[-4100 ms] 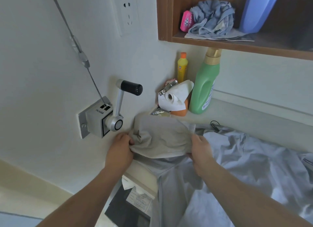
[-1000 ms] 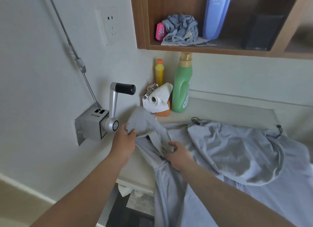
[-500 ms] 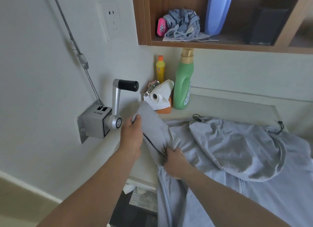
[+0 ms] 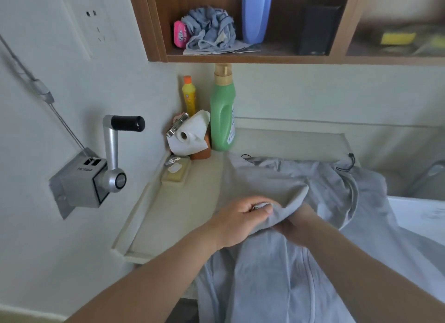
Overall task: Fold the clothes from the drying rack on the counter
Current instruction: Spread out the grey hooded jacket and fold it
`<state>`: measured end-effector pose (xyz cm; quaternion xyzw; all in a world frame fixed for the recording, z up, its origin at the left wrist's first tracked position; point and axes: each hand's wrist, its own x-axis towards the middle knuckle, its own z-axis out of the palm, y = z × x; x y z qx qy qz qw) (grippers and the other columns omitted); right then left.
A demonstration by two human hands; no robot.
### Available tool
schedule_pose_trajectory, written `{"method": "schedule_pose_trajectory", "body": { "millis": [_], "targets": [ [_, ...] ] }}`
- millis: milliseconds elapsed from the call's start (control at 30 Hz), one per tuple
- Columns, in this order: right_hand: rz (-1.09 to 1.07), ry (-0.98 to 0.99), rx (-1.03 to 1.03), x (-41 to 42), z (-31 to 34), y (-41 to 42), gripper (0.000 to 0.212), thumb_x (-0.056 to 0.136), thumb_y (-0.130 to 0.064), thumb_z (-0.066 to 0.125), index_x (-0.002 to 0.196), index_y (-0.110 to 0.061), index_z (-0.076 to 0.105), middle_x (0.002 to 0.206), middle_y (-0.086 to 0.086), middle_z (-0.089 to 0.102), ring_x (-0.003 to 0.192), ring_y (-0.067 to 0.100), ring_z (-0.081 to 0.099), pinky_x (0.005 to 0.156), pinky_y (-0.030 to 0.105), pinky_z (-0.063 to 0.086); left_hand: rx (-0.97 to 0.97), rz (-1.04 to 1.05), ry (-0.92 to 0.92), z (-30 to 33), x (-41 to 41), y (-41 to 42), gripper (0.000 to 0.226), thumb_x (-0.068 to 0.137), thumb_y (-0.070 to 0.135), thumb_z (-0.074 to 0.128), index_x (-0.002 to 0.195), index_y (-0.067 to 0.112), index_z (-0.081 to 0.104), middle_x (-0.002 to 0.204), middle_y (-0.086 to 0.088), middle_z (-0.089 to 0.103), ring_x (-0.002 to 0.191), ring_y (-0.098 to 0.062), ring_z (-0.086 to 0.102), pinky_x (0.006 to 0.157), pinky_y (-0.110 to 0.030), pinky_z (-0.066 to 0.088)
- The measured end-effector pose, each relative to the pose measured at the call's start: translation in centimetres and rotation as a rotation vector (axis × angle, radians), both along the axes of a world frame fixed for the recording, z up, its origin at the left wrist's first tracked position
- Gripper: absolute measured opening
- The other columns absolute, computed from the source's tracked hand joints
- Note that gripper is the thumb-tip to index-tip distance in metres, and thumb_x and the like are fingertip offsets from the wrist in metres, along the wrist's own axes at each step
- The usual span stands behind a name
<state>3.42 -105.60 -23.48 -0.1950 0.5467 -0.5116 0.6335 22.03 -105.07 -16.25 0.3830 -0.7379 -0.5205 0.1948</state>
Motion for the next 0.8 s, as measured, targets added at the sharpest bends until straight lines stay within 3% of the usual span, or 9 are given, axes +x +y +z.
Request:
{"method": "schedule_pose_trajectory", "body": {
  "millis": [67, 133, 200, 300, 433, 533, 600, 700, 800],
  "targets": [
    [-0.019, -0.093, 0.019, -2.9, 0.0, 1.1, 0.036, 0.108, -0.020, 0.040, 0.130, -0.006, 0.064, 0.126, 0.022, 0.068, 0.112, 0.040, 0.068, 0.090, 0.053, 0.056, 0.062, -0.140, -0.122, -0.8, -0.3, 0.4, 0.025, 0.107, 0.024, 0.052, 0.122, 0.019, 0.071, 0.079, 0.030, 0.067, 0.072, 0.017, 0.058, 0.068, -0.005, 0.038],
    [-0.078, -0.156, 0.083, -5.3, -0.7, 1.7, 0.040, 0.107, -0.027, 0.043, 0.131, -0.003, 0.062, 0.132, 0.025, 0.064, 0.117, 0.043, 0.064, 0.099, 0.055, 0.051, 0.075, -0.262, -0.246, -1.7, -0.5, 0.7, 0.022, 0.107, 0.024, 0.053, 0.117, 0.021, 0.072, 0.075, 0.035, 0.064, 0.067, 0.018, 0.055, 0.065, -0.006, 0.037],
    [-0.068, -0.145, 0.163, -6.5, -1.0, 2.0, 0.052, 0.104, -0.043, 0.049, 0.127, 0.000, 0.066, 0.127, 0.025, 0.066, 0.116, 0.043, 0.064, 0.102, 0.051, 0.049, 0.012, -0.376, -0.364, -2.2, -0.6, 1.1, 0.023, 0.106, 0.029, 0.053, 0.120, 0.027, 0.072, 0.097, 0.033, 0.068, 0.082, 0.018, 0.057, 0.072, -0.003, 0.036],
    [0.151, 0.026, 0.187, -7.6, -0.5, 2.1, 0.067, 0.094, -0.058, 0.061, 0.126, 0.000, 0.068, 0.126, 0.024, 0.067, 0.122, 0.043, 0.062, 0.109, 0.051, 0.047, -0.057, -0.505, -0.517, -3.6, -1.0, 1.4, 0.033, 0.105, 0.039, 0.052, 0.136, 0.039, 0.062, 0.134, 0.018, 0.063, 0.113, 0.007, 0.055, 0.088, -0.002, 0.034],
    [0.504, 0.511, 0.110, -7.3, 1.7, 1.9, 0.035, 0.091, -0.031, 0.076, 0.115, -0.007, 0.073, 0.110, 0.011, 0.076, 0.102, 0.029, 0.073, 0.100, 0.042, 0.054, -0.128, -0.634, -0.610, -6.1, -1.3, 1.8, 0.058, 0.096, 0.058, 0.057, 0.150, 0.040, 0.044, 0.157, 0.014, 0.043, 0.144, -0.006, 0.036, 0.115, -0.024, 0.028],
    [0.525, 1.178, 0.119, -7.6, 1.1, 0.7, 0.021, 0.089, -0.026, 0.071, 0.089, -0.005, 0.070, 0.079, 0.005, 0.066, 0.069, 0.018, 0.059, 0.065, 0.029, 0.046, -0.182, -0.528, -0.537, -6.8, -0.6, 1.4, 0.063, 0.093, 0.044, 0.061, 0.152, 0.035, 0.043, 0.158, 0.010, 0.041, 0.144, -0.007, 0.036, 0.120, -0.031, 0.028],
    [0.559, 1.381, 0.174, -7.7, 0.7, 0.4, 0.017, 0.089, -0.024, 0.063, 0.081, -0.010, 0.059, 0.075, 0.002, 0.058, 0.065, 0.017, 0.052, 0.055, 0.028, 0.039, -0.275, -0.383, -0.542, -7.4, 0.7, 0.9, 0.073, 0.081, 0.031, 0.057, 0.152, 0.032, 0.041, 0.156, 0.007, 0.040, 0.146, -0.009, 0.029, 0.122, -0.033, 0.021],
    [0.623, 1.582, 0.249, -6.5, 0.7, 1.0, 0.018, 0.089, -0.031, 0.057, 0.102, -0.018, 0.056, 0.100, 0.001, 0.059, 0.089, 0.020, 0.058, 0.071, 0.032, 0.049, -0.428, -0.121, -0.764, -8.9, 3.2, 0.5, 0.084, 0.076, 0.026, 0.059, 0.153, 0.031, 0.028, 0.159, 0.009, 0.022, 0.153, -0.015, 0.009, 0.126, -0.048, 0.005],
    [0.410, 1.751, 0.028, -3.3, 0.9, 1.0, 0.052, 0.087, -0.032, 0.055, 0.137, -0.025, 0.044, 0.137, 0.003, 0.046, 0.126, 0.030, 0.044, 0.102, 0.047, 0.041, -0.391, 0.118, -0.873, -9.6, 5.1, 0.8, 0.088, 0.082, 0.036, 0.061, 0.156, 0.030, 0.014, 0.159, 0.005, 0.013, 0.150, -0.025, 0.013, 0.123, -0.047, 0.019]
  ]
}}
